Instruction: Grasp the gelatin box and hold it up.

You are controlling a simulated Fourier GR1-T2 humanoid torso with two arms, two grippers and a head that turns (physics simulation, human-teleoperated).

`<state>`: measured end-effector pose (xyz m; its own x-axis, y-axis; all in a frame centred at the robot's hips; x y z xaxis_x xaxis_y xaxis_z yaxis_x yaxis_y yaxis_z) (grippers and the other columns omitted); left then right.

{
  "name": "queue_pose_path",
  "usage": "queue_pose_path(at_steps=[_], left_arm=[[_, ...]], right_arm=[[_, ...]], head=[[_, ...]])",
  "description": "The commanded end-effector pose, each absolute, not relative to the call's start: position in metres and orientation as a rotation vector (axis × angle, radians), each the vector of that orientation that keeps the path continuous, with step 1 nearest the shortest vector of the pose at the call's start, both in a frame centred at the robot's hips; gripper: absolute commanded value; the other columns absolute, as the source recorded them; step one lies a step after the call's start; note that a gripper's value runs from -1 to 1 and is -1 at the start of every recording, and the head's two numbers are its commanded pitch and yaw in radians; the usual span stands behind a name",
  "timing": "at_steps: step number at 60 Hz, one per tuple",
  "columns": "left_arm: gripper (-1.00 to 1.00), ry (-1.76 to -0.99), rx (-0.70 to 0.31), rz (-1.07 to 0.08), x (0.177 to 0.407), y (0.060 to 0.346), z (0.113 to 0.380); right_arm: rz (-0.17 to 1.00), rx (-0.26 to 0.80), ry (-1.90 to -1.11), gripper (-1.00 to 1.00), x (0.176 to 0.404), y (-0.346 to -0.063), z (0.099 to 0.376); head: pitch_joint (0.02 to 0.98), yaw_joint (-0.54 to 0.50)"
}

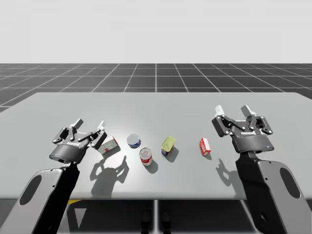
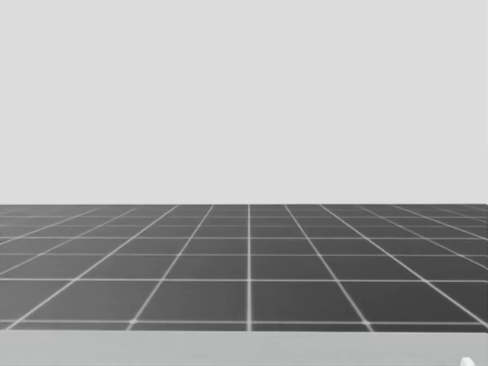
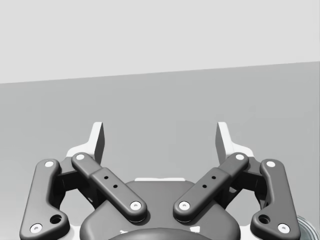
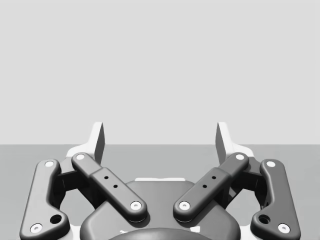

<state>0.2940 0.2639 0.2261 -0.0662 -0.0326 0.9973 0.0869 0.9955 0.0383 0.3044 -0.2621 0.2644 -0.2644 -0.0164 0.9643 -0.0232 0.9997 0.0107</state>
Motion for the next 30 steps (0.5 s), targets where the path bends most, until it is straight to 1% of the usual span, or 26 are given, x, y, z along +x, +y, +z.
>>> queue_pose_path(at_steps=[1,3,6,9,11,15,17,23,24,30], left_arm=[[-1.0,-1.635,-0.042,-0.097,0.2936,0.264,0.2263],[-1.0,-1.636,-0.042,-0.098,0.2934,0.2639,0.2264],[-1.0,-1.635,-0.042,-0.098,0.2933,0.2639,0.2264],[-1.0,-1.636,-0.043,-0.097,0.2932,0.264,0.2265],[-1.0,-1.635,-0.044,-0.096,0.2933,0.2641,0.2266],[-1.0,-1.635,-0.043,-0.097,0.2933,0.2643,0.2267],[-1.0,-1.636,-0.042,-0.096,0.2932,0.2645,0.2268],[-1.0,-1.636,-0.04,-0.099,0.2933,0.2647,0.2267],[-1.0,-1.636,-0.039,-0.1,0.2933,0.2646,0.2266],[-1.0,-1.636,-0.039,-0.103,0.2935,0.2647,0.2266]], right_arm=[[-0.016,-0.007,-1.862,-1.0,0.3016,-0.2613,0.2649],[-0.001,0.012,-1.861,-1.0,0.3016,-0.2612,0.2657],[-0.003,0.012,-1.861,-1.0,0.3024,-0.2614,0.2658],[0.001,0.009,-1.831,-1.0,0.3056,-0.2631,0.2643],[0.003,0.015,-1.828,-1.0,0.3065,-0.2638,0.2637],[0.0,0.011,-1.823,-1.0,0.3075,-0.2644,0.2635],[0.001,0.012,-1.822,-1.0,0.3078,-0.2646,0.2636],[-0.004,0.008,-1.82,-1.0,0.3083,-0.2647,0.2636],[-0.004,0.009,-1.82,-1.0,0.3085,-0.2646,0.2636],[-0.003,0.007,-1.819,-1.0,0.3091,-0.2644,0.2634]], head=[[0.088,0.01],[0.092,0.01],[0.101,0.01],[0.129,0.01],[0.146,0.01],[0.204,0.01],[0.263,0.01],[0.369,0.0],[0.413,0.0],[0.487,-0.02]])
